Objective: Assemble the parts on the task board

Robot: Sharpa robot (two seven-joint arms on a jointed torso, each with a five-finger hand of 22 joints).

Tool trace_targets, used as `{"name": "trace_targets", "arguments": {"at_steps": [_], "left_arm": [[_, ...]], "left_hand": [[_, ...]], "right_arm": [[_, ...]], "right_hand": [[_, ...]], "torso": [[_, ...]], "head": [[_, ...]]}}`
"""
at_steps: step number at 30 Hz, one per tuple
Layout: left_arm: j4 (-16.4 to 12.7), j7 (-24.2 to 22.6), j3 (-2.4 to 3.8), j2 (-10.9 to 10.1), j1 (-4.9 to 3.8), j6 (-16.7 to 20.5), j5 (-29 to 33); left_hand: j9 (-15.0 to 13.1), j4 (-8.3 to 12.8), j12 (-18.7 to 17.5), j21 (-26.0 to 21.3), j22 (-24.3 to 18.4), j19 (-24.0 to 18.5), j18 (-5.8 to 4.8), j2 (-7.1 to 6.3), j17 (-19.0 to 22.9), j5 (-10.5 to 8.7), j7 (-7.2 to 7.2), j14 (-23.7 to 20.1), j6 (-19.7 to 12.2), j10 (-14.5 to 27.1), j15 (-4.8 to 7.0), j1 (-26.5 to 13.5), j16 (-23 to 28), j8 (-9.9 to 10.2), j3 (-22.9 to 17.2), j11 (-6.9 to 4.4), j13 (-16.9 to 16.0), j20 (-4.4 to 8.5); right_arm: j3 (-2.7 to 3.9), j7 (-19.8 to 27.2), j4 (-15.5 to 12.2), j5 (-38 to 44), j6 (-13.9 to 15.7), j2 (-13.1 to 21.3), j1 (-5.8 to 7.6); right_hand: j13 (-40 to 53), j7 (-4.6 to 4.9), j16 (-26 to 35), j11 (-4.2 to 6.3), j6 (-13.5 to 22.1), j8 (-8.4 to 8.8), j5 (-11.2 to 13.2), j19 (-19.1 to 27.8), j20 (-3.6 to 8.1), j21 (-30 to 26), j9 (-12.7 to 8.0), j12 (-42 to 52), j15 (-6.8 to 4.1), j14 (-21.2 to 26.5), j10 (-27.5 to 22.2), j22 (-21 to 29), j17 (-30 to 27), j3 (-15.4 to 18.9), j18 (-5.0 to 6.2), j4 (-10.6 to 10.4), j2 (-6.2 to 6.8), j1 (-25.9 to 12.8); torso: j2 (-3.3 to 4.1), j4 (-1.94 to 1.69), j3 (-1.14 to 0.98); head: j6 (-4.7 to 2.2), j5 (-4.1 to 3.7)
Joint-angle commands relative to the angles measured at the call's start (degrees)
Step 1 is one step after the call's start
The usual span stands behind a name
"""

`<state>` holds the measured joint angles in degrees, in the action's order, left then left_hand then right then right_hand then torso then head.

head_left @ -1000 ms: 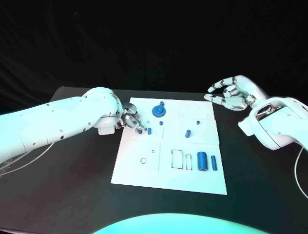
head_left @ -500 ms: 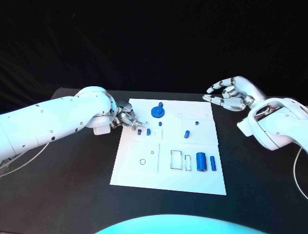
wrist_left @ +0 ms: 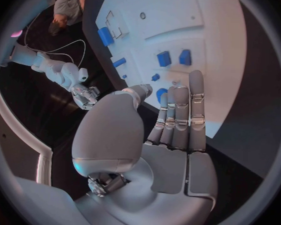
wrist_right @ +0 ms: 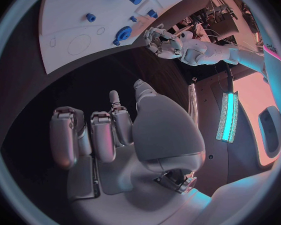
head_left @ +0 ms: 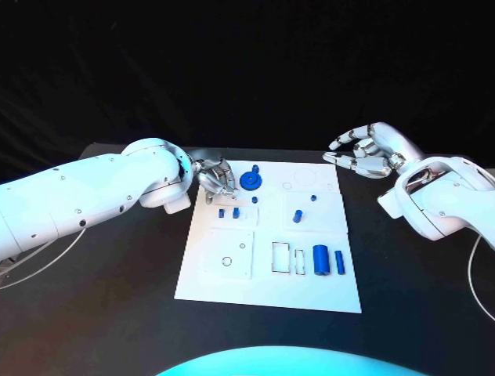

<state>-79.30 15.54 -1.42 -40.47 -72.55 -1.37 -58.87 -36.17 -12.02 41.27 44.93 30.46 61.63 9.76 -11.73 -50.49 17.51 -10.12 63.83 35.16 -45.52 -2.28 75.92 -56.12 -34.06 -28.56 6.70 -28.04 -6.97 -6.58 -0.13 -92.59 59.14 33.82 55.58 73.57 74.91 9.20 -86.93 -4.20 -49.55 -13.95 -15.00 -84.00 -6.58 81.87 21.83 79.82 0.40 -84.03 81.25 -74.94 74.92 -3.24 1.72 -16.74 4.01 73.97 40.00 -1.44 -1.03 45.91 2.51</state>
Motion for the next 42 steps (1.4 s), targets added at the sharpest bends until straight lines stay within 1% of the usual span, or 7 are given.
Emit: {"name": "trace_targets", "arguments": {"at_steps": [1, 5, 14, 18, 20, 29, 42], "left_arm": [[-0.2, -15.4, -0.62, 1.1, 0.6, 9.9, -6.8], [0.4, -17.0, -1.23, 2.1, 1.37, 8.9, -13.5], [3.1, -17.6, -1.86, 4.6, 2.47, 8.6, -23.4], [4.3, -16.2, -1.97, 5.7, 2.62, 7.4, -26.5], [4.7, -15.5, -2.01, 6.2, 2.66, 6.9, -27.6], [6.5, -13.6, -2.13, 8.1, 2.84, 6.8, -29.9], [8.3, -11.3, -2.21, 9.9, 3.0, 4.0, -31.3]], "left_hand": [[3.2, 2.1, -3.1, -0.7, -0.6, 0.9, 0.77, -1.51, 1.6, -0.45, -0.63, -0.7, -0.7, 0.7, 0.05, 3.3, 0.1, 2.2, -1.5, -0.01, 3.5, -0.1], [7.0, 3.4, -7.7, -1.8, -1.0, -0.8, 0.59, -3.34, 4.0, -1.14, -0.31, -3.5, -1.8, 4.1, -0.75, 3.7, 1.3, 4.7, 0.1, 0.75, 7.9, -0.77], [11.6, 4.5, -9.0, 1.8, 1.2, 1.9, 0.77, -2.84, 6.1, -0.75, 0.53, 0.3, 2.0, 1.2, -0.09, 4.5, -3.1, 6.0, 1.8, 0.14, 12.0, -0.29], [13.2, 4.5, -9.1, 3.7, 2.6, 2.5, 0.8, -3.07, 2.7, -0.78, 1.39, 3.7, 3.2, 0.0, 0.38, 4.1, -8.0, 6.8, 1.8, -0.44, 13.3, 0.08], [14.3, 4.4, -9.1, 9.0, 8.7, 5.4, -0.13, -3.23, -0.6, -0.83, 1.51, 6.7, 4.7, -0.8, 0.75, 3.7, -11.9, 7.3, 1.6, -0.85, 14.0, 0.44], [16.3, 4.7, -9.4, 20.0, 21.9, 11.6, -2.22, -2.81, -6.0, -0.76, 1.85, 12.6, 7.0, -2.3, 1.44, 4.1, -18.3, 8.5, -0.1, -1.5, 15.7, 0.9], [17.0, 5.4, -10.2, 26.0, 29.4, 15.1, -3.52, -2.28, -8.7, -0.77, 2.4, 16.1, 9.2, -4.2, 2.12, 4.5, -20.9, 9.1, -2.5, -1.96, 17.2, 1.38]], "right_arm": [[0.0, 0.7, 0.0, 0.3, 0.0, 0.0, -0.04], [0.0, 0.8, 0.1, 0.2, -0.1, -0.1, -0.04], [0.0, 0.9, 0.1, -0.1, -0.1, -0.1, -0.05], [0.0, 0.9, 0.0, -0.1, -0.1, -0.1, -0.06], [0.0, 0.9, 0.0, -0.1, -0.1, -0.1, -0.06], [0.0, 0.9, 0.0, -0.1, -0.3, -0.2, -0.06], [0.0, 0.9, 0.1, -0.2, -0.3, -0.4, -0.07]], "right_hand": [[4.5, -0.14, 0.2, -0.09, 0.3, -0.43, -0.5, -1.5, 0.49, -0.4, -0.1, -0.4, -0.32, -3.8, -0.6, -10.1, 5.6, 0.1, 0.42, 0.2, -0.27, -0.4], [4.3, -0.15, 0.3, -0.08, 0.3, -0.46, -0.5, -1.5, 0.49, -0.5, -0.1, -0.6, -0.33, -3.8, -0.8, -10.0, 5.6, 0.0, 0.44, 0.2, -0.3, -0.3], [3.1, -0.17, 0.4, -0.06, 0.3, -0.52, -0.7, -1.3, 0.51, -0.8, -0.1, -1.9, -0.36, -3.7, -1.9, -9.8, 5.3, -0.1, 0.51, 0.3, -0.35, -0.1], [3.1, -0.17, 0.4, -0.06, 0.3, -0.52, -0.7, -1.3, 0.51, -0.8, -0.1, -1.9, -0.36, -3.7, -1.9, -9.8, 5.3, -0.1, 0.51, 0.3, -0.35, -0.1], [3.0, -0.17, 0.4, -0.05, 0.3, -0.53, -0.8, -1.3, 0.52, -0.9, -0.1, -2.0, -0.37, -3.7, -2.0, -9.8, 5.3, -0.1, 0.52, 0.3, -0.37, 0.0], [3.0, -0.18, 0.4, -0.04, 0.3, -0.55, -0.8, -1.4, 0.53, -0.7, -0.1, -2.0, -0.38, -3.8, -1.9, -9.9, 5.4, -0.1, 0.48, 0.3, -0.38, 0.0], [3.0, -0.18, 0.4, -0.04, 0.3, -0.55, -0.8, -1.4, 0.53, -0.7, -0.1, -2.0, -0.38, -3.8, -1.9, -9.9, 5.4, -0.1, 0.48, 0.3, -0.38, 0.0]], "torso": [[-0.03, -0.03, 0.07], [-0.04, 0.04, 0.03], [0.01, 0.04, 0.01], [0.12, 0.17, 0.01], [0.16, 0.24, 0.0], [0.21, 0.15, -0.02], [0.14, 0.12, 0.01]], "head": [[-0.12, -0.17], [-0.26, -0.17], [-0.78, -0.28], [-0.9, -0.28], [-0.8, -0.29], [-0.77, -0.43], [-0.61, -0.5]]}}
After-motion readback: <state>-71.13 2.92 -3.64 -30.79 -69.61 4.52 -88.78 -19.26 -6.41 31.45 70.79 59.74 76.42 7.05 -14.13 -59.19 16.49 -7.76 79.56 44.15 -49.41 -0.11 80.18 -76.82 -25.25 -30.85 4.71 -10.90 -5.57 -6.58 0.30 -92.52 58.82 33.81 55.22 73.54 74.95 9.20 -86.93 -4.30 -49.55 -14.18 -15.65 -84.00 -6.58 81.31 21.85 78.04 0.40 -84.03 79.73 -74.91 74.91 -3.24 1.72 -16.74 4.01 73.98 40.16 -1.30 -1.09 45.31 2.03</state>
